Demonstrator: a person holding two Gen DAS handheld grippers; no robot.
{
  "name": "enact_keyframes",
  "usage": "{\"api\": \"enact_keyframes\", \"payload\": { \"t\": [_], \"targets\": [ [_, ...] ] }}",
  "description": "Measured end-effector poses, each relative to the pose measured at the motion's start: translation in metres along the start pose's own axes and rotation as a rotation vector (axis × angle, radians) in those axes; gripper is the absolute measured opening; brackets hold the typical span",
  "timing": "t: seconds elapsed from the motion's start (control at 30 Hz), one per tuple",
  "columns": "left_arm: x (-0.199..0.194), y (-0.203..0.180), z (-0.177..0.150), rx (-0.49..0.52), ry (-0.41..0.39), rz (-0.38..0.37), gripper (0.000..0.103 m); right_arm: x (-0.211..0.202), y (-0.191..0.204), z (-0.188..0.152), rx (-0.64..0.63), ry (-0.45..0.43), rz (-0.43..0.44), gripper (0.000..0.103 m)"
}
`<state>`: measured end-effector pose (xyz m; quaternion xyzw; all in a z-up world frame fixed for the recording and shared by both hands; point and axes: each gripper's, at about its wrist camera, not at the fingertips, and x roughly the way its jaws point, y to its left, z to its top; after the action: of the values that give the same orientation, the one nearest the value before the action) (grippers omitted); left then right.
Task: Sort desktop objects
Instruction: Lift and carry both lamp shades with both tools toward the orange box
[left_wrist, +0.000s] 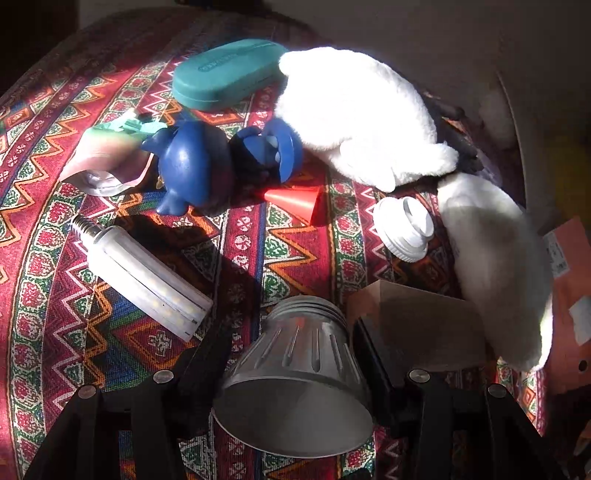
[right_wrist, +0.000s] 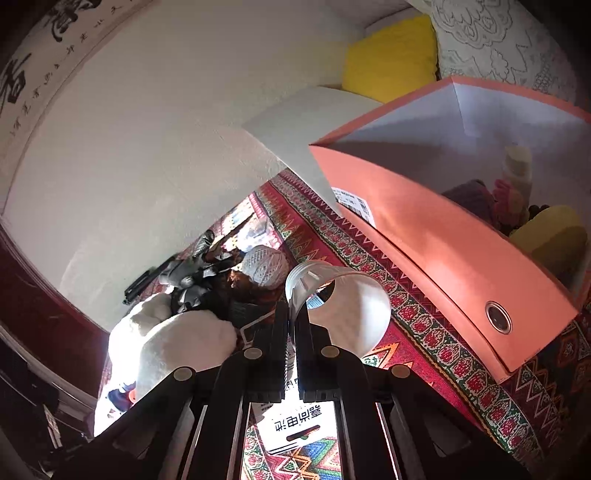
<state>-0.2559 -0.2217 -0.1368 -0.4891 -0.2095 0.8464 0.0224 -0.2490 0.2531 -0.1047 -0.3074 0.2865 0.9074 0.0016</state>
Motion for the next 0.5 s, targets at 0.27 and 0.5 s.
{"api": "enact_keyframes", "payload": {
  "t": [0.27, 0.5],
  "targets": [
    [-0.055, 0.009, -0.011, -0.038, -0.111, -0.083, 0.057, -0.027, 0.035, -0.009, -0.116, -0.034, 0.057, 0.003],
    [-0.073, 0.015, -0.017, -0.063, -0.146, -0.149, 0.057, -0.041, 0.051, -0.016, -0.166, -0.041, 0.080, 0.003]
  ]
}}
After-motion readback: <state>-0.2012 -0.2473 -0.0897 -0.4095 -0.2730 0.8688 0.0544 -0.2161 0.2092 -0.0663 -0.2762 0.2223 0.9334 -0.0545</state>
